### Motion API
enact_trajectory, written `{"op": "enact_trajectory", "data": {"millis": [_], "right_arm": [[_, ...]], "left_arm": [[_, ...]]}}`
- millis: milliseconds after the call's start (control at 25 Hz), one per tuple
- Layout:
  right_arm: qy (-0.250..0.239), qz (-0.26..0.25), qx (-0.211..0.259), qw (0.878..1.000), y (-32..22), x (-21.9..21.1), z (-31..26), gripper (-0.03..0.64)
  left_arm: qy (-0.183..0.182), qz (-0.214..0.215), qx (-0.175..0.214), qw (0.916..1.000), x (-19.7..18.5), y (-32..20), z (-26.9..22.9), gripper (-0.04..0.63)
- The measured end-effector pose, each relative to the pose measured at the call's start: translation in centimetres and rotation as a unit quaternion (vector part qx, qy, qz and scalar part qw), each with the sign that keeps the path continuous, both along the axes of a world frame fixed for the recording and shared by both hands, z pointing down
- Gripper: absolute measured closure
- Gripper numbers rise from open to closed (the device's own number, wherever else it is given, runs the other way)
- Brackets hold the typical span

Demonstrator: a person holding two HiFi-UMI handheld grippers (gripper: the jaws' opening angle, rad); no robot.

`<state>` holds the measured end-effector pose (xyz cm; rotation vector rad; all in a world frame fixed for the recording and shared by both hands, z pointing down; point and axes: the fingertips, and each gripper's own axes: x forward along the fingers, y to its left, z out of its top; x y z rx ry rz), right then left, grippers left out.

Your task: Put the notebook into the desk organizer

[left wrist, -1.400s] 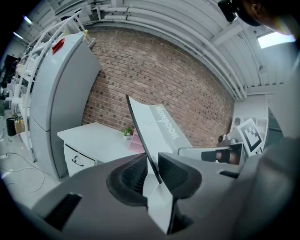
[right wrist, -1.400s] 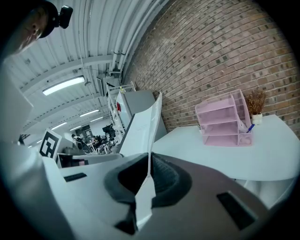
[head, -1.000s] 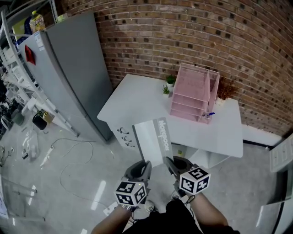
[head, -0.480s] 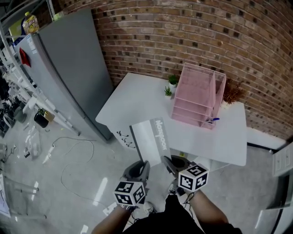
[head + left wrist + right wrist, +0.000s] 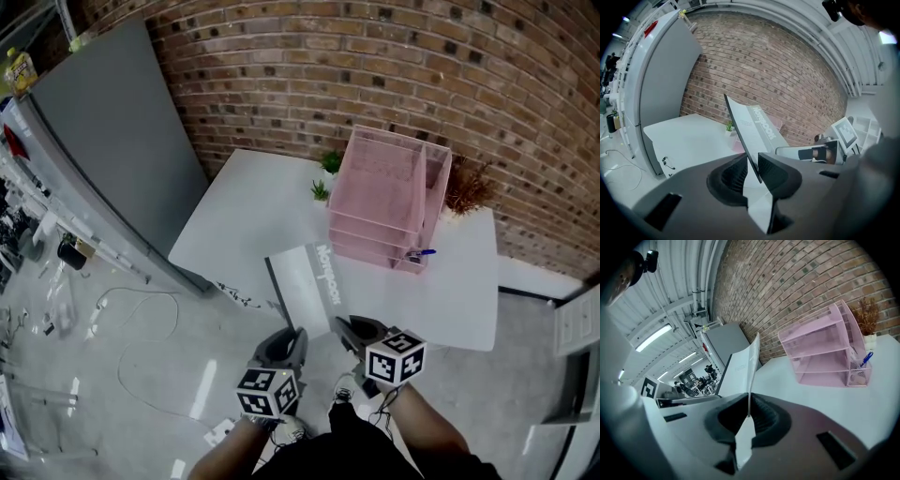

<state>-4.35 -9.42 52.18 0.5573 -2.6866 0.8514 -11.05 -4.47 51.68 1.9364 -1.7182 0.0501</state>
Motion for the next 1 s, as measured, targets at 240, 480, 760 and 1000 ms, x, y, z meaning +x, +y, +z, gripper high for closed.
{"op": "enact_trajectory", "data": {"millis": [240, 480, 760, 1000], "right_arm": [[0.007, 0.018, -0.03, 0.999, -3.7, 2.8, 2.0, 0.601], [0.012, 0.029, -0.062, 0.998, -6.8, 5.3, 4.1, 0.601], [0.011, 0.036, -0.096, 0.995, -9.7, 7.3, 6.1, 0.603], [-0.002, 0.05, -0.142, 0.989, -10.9, 8.2, 7.3, 0.603]], "left_arm": [[0.007, 0.017, -0.023, 0.9996, 2.5, -4.0, 2.0, 0.523], [0.013, 0.027, -0.042, 0.9987, 4.9, -7.4, 3.7, 0.523], [0.021, 0.03, -0.065, 0.9972, 6.8, -10.3, 5.6, 0.523], [0.025, 0.044, -0.086, 0.9951, 7.5, -11.7, 6.6, 0.523]]}}
